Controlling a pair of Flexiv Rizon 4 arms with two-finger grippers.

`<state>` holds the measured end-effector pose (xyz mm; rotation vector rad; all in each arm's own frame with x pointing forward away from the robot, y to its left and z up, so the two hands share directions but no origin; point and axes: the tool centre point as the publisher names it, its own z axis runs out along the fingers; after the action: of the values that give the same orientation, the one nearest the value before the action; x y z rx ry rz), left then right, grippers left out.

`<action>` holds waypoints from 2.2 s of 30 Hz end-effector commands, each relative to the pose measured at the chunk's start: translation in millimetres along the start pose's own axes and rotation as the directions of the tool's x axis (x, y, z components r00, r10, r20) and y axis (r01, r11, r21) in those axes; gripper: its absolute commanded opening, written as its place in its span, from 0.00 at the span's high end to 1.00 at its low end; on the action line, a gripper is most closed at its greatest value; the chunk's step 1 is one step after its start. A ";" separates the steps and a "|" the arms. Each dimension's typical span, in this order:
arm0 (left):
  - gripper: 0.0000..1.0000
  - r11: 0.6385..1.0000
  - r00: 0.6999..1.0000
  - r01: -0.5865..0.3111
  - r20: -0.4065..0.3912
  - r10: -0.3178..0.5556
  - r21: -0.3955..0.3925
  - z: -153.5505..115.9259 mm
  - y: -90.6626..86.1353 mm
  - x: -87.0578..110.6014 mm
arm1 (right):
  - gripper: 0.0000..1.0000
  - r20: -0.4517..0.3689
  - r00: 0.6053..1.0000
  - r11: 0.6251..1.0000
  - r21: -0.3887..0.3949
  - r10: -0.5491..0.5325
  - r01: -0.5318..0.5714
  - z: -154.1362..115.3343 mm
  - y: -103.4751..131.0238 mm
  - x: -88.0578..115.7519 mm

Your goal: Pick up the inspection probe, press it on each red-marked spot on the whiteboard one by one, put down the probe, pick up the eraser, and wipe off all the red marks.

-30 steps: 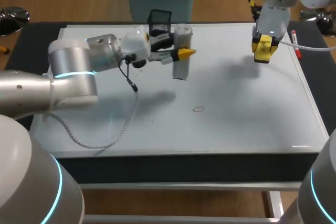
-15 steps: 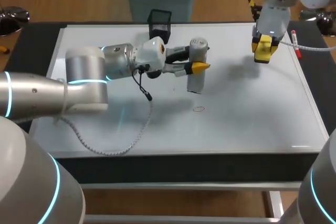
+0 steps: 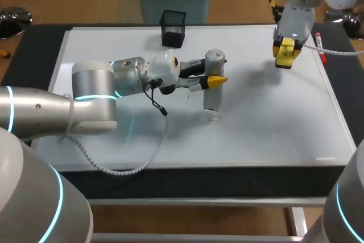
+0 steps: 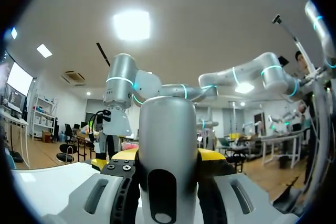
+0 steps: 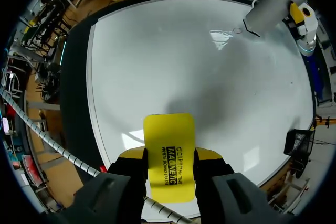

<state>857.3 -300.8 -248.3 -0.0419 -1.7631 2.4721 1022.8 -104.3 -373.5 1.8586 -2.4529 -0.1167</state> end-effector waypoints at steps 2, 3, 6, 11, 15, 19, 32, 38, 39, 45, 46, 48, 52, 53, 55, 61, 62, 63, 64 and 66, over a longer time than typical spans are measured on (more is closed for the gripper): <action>1.00 1.000 1.000 0.017 -0.017 -0.016 0.025 5.2 10.5 1.6 | 1.00 -0.002 1.000 1.000 0.002 -0.002 0.002 -0.6 -0.4 1.0; 1.00 0.999 1.000 0.022 -0.021 -0.022 0.028 6.4 11.9 2.6 | 1.00 -0.002 1.000 1.000 0.002 -0.002 0.002 -0.6 -0.4 1.0; 1.00 0.999 0.999 0.041 -0.028 -0.040 0.035 8.1 18.2 5.7 | 1.00 -0.002 1.000 1.000 0.002 -0.002 0.002 -0.6 -0.4 1.0; 1.00 0.998 0.998 0.056 -0.024 -0.056 0.026 6.5 24.3 7.0 | 1.00 -0.002 1.000 1.000 0.002 -0.002 0.002 -0.6 -0.4 1.0; 1.00 0.998 0.998 0.059 -0.021 -0.059 0.021 6.3 26.3 7.9 | 1.00 -0.002 1.000 1.000 0.002 -0.002 0.002 -0.6 -0.4 1.0; 1.00 0.998 0.998 0.063 -0.020 -0.063 0.011 6.9 29.0 8.4 | 1.00 -0.002 1.000 1.000 0.002 -0.002 0.002 -0.6 -0.4 1.0; 1.00 0.997 0.997 0.081 0.000 -0.081 0.004 -0.9 42.3 7.6 | 1.00 -0.002 1.000 1.000 0.002 -0.002 0.002 -0.6 -0.4 1.0; 1.00 0.995 0.997 0.081 0.005 -0.081 -0.066 -1.5 42.2 10.0 | 1.00 -0.002 1.000 1.000 0.002 -0.002 0.002 -0.6 -0.4 1.0; 1.00 0.994 0.997 0.080 0.004 -0.080 -0.068 -0.8 41.1 10.7 | 1.00 -0.002 1.000 1.000 0.002 -0.002 0.002 -0.6 -0.4 1.0; 1.00 0.993 0.997 0.081 -0.002 -0.081 -0.082 -0.8 40.6 11.3 | 1.00 -0.002 1.000 1.000 0.002 -0.002 0.002 -0.6 -0.4 1.0; 1.00 0.993 0.997 0.081 -0.002 -0.081 -0.085 -0.5 40.9 11.4 | 1.00 -0.002 1.000 1.000 0.002 -0.002 0.002 -0.6 -0.4 1.0; 1.00 0.993 0.997 0.081 -0.004 -0.081 -0.086 -0.5 40.9 11.4 | 1.00 -0.002 1.000 1.000 0.002 -0.002 0.002 -0.6 -0.4 1.0; 1.00 0.993 0.997 0.080 -0.007 -0.081 -0.087 -0.3 41.1 11.2 | 1.00 -0.002 1.000 1.000 0.002 -0.002 0.002 -0.6 -0.4 1.0; 1.00 0.993 0.997 0.080 -0.008 -0.081 -0.087 -0.1 41.2 11.1 | 1.00 -0.002 1.000 1.000 0.002 -0.002 0.002 -0.6 -0.4 1.0; 1.00 0.993 0.997 0.079 -0.011 -0.081 -0.087 0.4 41.3 11.0 | 1.00 -0.002 1.000 1.000 0.002 -0.002 0.002 -0.6 -0.4 1.0; 1.00 0.994 0.997 0.076 -0.017 -0.077 -0.083 1.2 41.3 11.5 | 1.00 -0.002 1.000 1.000 0.002 -0.002 0.002 -0.6 -0.4 1.0; 1.00 0.994 0.997 0.075 -0.018 -0.076 -0.082 1.5 41.0 11.6 | 1.00 -0.002 1.000 1.000 0.002 -0.002 0.002 -0.6 -0.4 1.0; 1.00 0.994 0.997 0.068 -0.021 -0.070 -0.081 1.9 40.5 11.7 | 1.00 -0.002 1.000 1.000 0.002 -0.002 0.002 -0.6 -0.4 1.0; 1.00 0.995 0.997 0.066 -0.023 -0.068 -0.080 2.4 39.6 11.9 | 1.00 -0.002 1.000 1.000 0.002 -0.002 0.002 -0.6 -0.4 1.0; 1.00 0.996 0.998 0.055 -0.027 -0.057 -0.064 3.4 36.4 12.5 | 1.00 -0.002 1.000 1.000 0.002 -0.002 0.002 -0.6 -0.4 1.0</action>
<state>841.1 -314.7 -282.8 -0.0250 -1.8147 2.3542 1022.8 -104.4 -373.5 1.8587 -2.4531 -0.1169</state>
